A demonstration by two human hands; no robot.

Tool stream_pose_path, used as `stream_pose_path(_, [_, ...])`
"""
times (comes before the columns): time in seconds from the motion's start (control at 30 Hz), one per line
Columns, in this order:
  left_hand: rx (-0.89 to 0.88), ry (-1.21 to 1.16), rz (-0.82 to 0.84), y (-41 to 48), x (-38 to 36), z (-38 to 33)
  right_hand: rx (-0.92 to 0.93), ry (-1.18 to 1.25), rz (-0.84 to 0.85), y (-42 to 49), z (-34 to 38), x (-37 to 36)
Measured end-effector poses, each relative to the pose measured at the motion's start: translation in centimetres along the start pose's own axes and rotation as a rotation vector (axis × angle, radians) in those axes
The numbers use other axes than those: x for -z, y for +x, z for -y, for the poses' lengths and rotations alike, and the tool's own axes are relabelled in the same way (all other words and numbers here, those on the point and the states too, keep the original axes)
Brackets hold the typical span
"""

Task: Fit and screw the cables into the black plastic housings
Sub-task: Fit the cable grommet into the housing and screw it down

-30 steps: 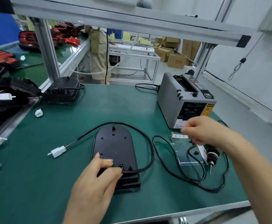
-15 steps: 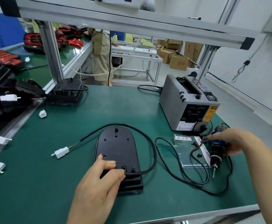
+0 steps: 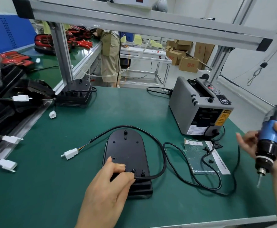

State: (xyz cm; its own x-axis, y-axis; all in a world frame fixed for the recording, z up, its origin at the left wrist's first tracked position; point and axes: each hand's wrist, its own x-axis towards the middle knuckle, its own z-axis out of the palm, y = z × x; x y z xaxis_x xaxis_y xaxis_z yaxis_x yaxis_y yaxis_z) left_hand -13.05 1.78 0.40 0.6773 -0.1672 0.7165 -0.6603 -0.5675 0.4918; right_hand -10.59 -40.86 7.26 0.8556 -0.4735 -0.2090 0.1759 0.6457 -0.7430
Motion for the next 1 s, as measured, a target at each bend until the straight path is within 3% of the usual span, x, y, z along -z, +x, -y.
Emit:
stream_pose_path(0.17, [0.005, 0.013, 0.008, 0.0, 0.0, 0.0, 0.075, 0.194, 0.095, 0.7, -0.9, -1.5])
stream_pose_path(0.33, [-0.004, 0.023, 0.0, 0.0, 0.0, -0.1, 0.072, 0.26, 0.325, -3.0, -3.8, -9.7])
stream_pose_path(0.47, [-0.002, 0.049, 0.0, -0.1, 0.0, 0.0, 0.136, 0.148, 0.323, -7.6, -7.0, -17.0])
stream_pose_path(0.6, [0.003, 0.059, 0.011, -0.1, 0.0, 0.0, 0.183, 0.033, 0.476, -9.7, -10.2, -20.8])
stream_pose_path(1.0, [0.027, 0.08, 0.03, 0.0, 0.2, -0.3, 0.272, -0.182, 0.563, -10.8, -14.3, -23.4])
